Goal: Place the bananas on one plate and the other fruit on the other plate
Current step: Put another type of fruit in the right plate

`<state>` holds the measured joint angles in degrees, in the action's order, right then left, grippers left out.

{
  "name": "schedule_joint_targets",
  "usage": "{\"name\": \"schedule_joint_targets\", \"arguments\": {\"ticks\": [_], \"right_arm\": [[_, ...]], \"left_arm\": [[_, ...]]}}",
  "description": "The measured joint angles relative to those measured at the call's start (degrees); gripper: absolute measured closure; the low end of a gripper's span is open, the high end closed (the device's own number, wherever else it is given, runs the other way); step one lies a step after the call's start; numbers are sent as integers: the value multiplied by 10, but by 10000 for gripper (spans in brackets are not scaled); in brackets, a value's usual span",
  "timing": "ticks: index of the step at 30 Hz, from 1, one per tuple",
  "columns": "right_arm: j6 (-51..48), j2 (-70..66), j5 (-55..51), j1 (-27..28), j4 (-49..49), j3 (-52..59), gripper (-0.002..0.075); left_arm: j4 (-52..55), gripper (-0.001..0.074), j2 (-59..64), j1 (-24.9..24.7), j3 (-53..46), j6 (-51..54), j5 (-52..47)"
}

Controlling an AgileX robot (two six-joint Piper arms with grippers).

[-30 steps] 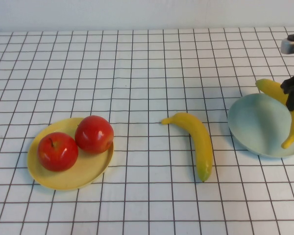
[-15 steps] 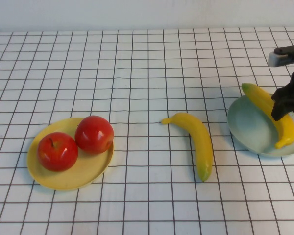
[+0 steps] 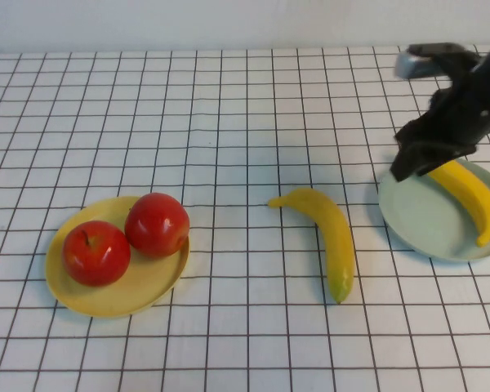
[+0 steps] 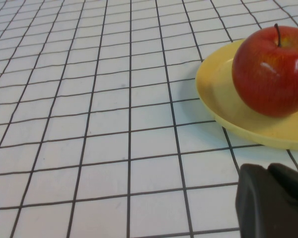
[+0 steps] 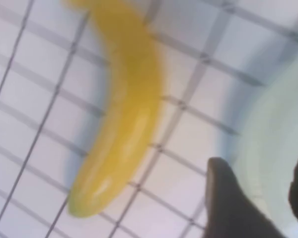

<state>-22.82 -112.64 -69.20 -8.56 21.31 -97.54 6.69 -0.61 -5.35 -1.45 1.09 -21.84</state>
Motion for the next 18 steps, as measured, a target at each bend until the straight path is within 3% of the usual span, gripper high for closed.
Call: {"name": "schedule_joint_targets", "arguments": {"ticks": [5,10,15,18], "right_arm": [[0,0,-6,-133,-95,0,571],[1,-5,-9,-189,-119,0,623],[42,-13,-9,-183,-128,0,568],[82,-14,-9,-168,-132,0,448]], "left_arm": [[0,736,0,0,0,0,0],[0,736,0,0,0,0,0],[0,736,0,0,0,0,0],[0,736,0,0,0,0,0]]}}
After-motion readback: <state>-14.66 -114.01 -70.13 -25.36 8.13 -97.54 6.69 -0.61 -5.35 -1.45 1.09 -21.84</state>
